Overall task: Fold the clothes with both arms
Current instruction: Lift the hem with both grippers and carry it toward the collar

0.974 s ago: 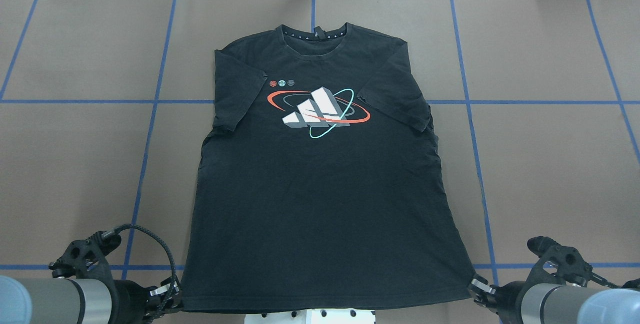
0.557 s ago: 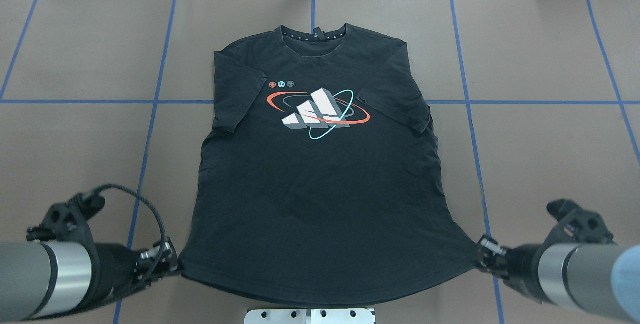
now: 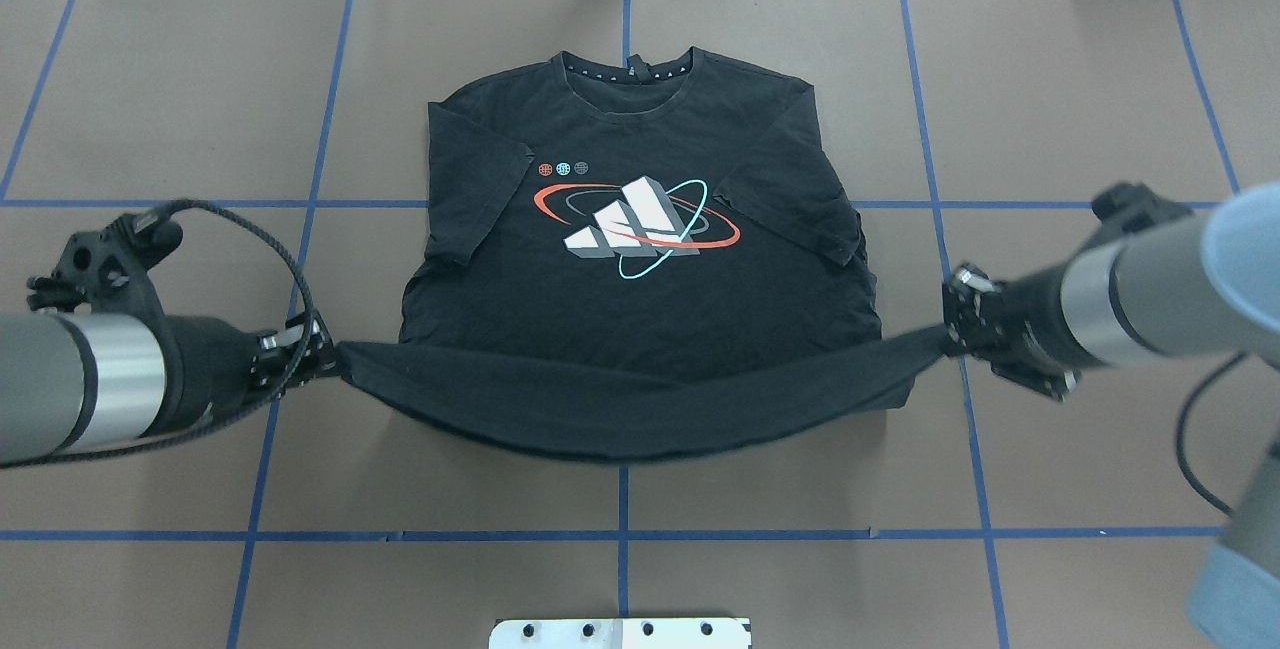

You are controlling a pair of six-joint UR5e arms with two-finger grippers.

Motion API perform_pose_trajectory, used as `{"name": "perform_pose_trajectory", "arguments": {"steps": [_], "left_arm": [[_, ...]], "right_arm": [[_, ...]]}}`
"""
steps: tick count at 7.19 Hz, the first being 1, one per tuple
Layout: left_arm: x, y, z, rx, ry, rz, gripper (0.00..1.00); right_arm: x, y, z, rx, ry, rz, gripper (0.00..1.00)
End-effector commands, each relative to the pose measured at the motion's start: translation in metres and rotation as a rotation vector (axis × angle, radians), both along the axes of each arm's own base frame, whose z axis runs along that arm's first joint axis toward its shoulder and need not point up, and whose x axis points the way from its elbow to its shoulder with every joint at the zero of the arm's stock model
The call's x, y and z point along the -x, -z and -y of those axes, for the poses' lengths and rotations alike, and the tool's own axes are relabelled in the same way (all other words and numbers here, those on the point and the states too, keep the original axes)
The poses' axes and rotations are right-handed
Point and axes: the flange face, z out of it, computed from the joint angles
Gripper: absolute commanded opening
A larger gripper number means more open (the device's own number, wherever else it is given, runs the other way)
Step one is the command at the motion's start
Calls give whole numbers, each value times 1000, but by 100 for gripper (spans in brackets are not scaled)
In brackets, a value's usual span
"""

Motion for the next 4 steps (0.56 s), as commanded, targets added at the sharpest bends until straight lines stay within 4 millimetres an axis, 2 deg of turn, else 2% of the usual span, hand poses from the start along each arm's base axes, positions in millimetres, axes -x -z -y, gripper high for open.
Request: {"name": "perform_pose_trajectory", "arguments": {"steps": [1,2,3,4], "left_arm": [[-11,-13,93,-17,106,60,0],[-18,-16,122,-5,142,79,0],[-31,-36,137,15,152,109,0],[-35,-49,150,-10,167,78,0]], "right_arm": [[8,18,87,-19,-10,-129,0],[16,10,115,-49,6,-159,0],[14,-3,136,-61,13,-181,0],[16,-15,166,-87,10,-190,0]]}}
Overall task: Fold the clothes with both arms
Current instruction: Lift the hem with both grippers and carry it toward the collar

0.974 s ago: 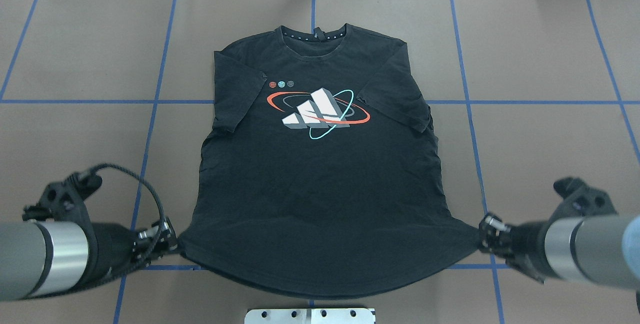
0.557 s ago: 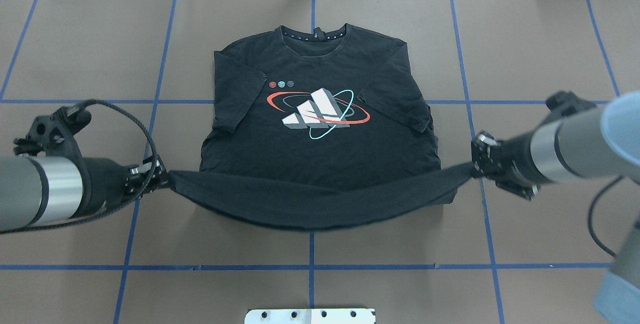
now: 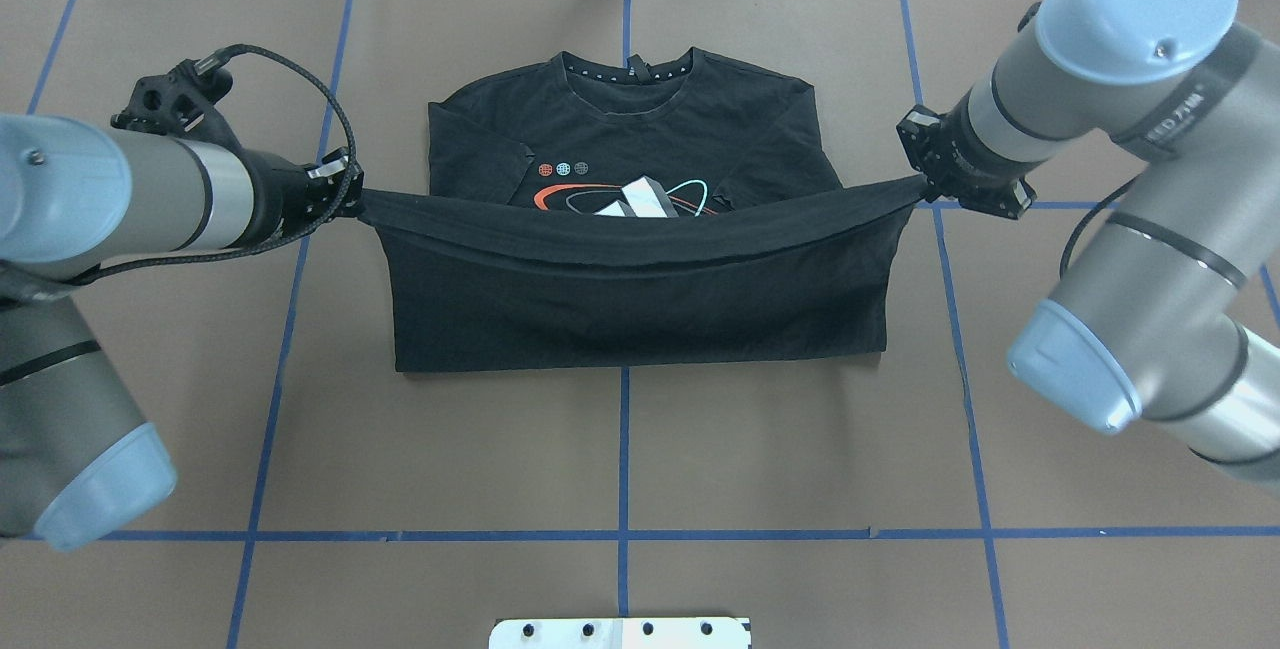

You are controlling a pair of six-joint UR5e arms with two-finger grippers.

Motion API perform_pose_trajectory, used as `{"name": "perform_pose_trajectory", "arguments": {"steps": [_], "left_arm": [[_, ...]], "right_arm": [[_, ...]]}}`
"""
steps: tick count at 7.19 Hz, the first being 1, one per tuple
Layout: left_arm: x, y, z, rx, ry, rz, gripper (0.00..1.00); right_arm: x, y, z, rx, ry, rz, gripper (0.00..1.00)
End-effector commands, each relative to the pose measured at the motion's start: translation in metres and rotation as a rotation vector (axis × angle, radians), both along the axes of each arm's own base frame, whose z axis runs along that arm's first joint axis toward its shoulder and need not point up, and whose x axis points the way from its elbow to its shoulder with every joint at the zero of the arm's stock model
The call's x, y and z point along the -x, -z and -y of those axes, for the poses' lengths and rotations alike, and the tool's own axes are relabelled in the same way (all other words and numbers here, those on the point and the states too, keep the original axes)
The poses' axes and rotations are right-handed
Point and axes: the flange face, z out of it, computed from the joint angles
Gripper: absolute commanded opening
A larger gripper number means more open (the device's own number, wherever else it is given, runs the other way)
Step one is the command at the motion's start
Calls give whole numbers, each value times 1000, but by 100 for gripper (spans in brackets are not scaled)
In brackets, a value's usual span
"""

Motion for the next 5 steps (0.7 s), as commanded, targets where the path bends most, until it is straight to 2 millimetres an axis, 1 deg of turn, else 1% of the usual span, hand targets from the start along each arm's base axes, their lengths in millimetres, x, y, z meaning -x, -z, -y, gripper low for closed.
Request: {"name": "perform_pose_trajectory", "arguments": {"steps": [1,2,3,4,5], "left_arm": [[-12,-29,31,-22,40,-24,0],[-7,-20,54,-47,88,-28,0],[-2,-4,84,-57,129,-35,0],[-17,-6,106,-44,153,-15,0],[-27,-24,124,-62,205,12,0]], "right_arm": [[16,-15,61,-33,-3,-17,0],[33,-14,84,-27,-5,-22,0],[41,-19,98,-31,-9,-21,0],[47,-27,108,-46,-17,-19,0],[60,-29,125,-66,-25,-15,0]]}}
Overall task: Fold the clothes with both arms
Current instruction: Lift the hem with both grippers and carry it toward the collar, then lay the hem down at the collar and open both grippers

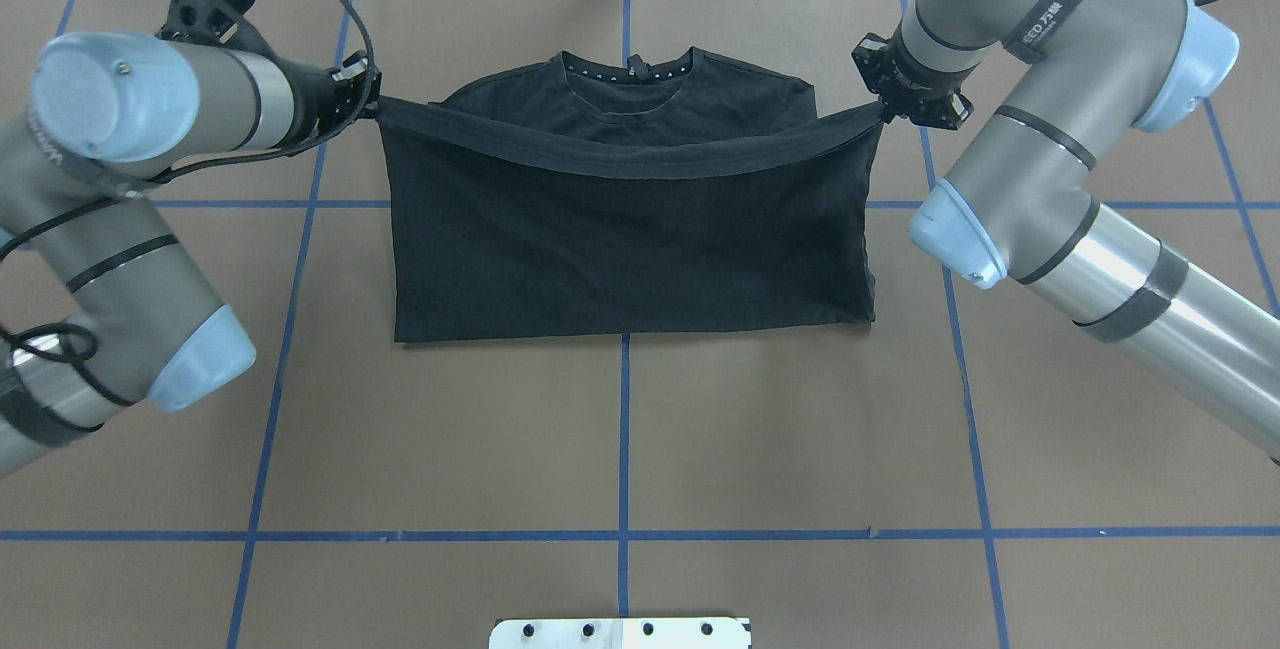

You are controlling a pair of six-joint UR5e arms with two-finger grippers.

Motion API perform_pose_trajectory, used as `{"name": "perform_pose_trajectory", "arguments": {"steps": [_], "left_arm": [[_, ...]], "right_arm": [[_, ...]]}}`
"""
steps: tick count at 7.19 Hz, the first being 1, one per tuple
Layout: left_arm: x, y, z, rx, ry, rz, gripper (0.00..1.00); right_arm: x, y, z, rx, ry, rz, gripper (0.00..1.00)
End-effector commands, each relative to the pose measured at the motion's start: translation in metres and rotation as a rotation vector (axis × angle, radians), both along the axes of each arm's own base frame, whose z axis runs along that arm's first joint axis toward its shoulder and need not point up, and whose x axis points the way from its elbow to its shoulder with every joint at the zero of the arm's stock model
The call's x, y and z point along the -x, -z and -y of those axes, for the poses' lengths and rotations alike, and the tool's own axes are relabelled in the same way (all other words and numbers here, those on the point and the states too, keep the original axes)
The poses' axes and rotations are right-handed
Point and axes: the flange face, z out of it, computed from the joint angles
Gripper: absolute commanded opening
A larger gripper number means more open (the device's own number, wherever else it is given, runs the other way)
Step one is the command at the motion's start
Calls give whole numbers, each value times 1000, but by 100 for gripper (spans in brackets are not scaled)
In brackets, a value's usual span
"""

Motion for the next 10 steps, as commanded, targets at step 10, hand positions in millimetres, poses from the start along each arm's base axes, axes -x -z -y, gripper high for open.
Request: {"name": "perform_pose_trajectory", "arguments": {"steps": [10], "left_arm": [[-50,-107,75,-70,129,-1,8]], "right_arm": [[81,-49,85,-71,-42,-108,0]]}}
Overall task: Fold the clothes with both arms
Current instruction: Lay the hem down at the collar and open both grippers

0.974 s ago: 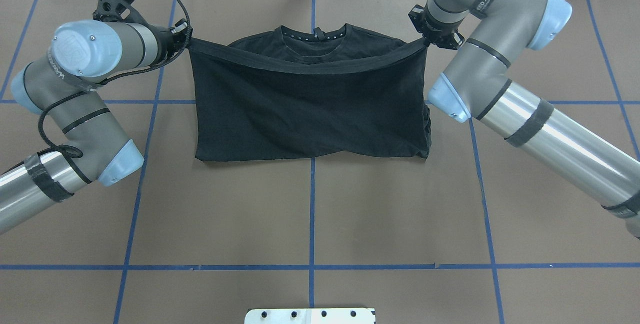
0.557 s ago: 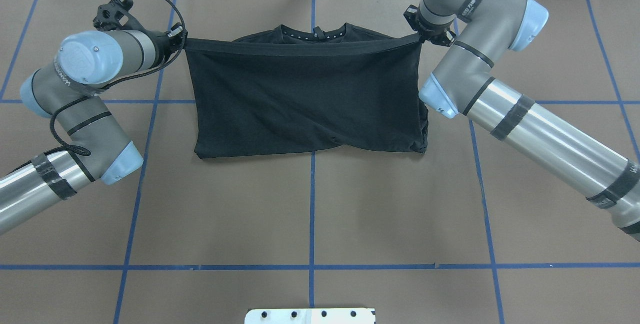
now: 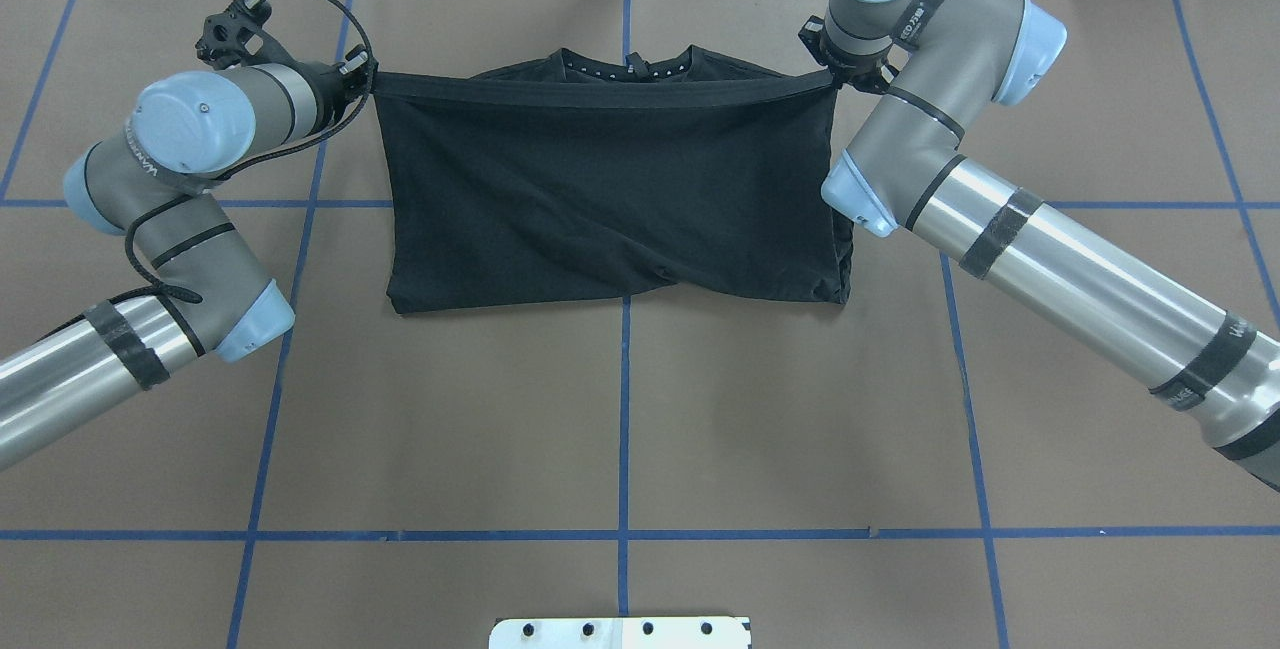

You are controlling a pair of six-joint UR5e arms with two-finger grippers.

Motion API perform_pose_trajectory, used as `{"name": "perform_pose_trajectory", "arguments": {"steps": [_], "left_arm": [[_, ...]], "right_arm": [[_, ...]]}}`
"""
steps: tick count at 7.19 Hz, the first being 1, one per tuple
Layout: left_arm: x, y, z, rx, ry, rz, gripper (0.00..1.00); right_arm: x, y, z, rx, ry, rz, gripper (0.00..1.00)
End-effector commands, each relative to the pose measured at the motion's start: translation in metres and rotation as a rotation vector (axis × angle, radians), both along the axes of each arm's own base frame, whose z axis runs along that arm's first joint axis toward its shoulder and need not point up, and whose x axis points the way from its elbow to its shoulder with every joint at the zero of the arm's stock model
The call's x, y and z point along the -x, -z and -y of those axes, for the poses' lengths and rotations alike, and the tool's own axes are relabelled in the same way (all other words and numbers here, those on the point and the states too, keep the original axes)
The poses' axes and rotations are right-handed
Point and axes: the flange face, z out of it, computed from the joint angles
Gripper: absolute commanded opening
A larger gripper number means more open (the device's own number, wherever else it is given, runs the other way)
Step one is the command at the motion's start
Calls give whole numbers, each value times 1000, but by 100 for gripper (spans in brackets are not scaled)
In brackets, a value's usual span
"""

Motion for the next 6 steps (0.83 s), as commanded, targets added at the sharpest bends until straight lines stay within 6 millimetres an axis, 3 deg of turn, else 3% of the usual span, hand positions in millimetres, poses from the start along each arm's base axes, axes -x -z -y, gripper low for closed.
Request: {"name": "perform_pose_trajectory", "arguments": {"steps": [1,3,4,6], "left_arm": [[-4,4,6,-8,7,-5,8],[-6,-15,10,-7,19,-8,10],[-8,-20,12,-11,23,-9,21],[-7,-26,14,-4,26,-3,31]], "right_arm": [[6,-6,-1,-11,-9,-27,0],[8,-6,-1,-14,-8,-26,0],[9,-4,-1,-16,-8,-23,0],[12,2,1,-39,-13,-1,26]]}}
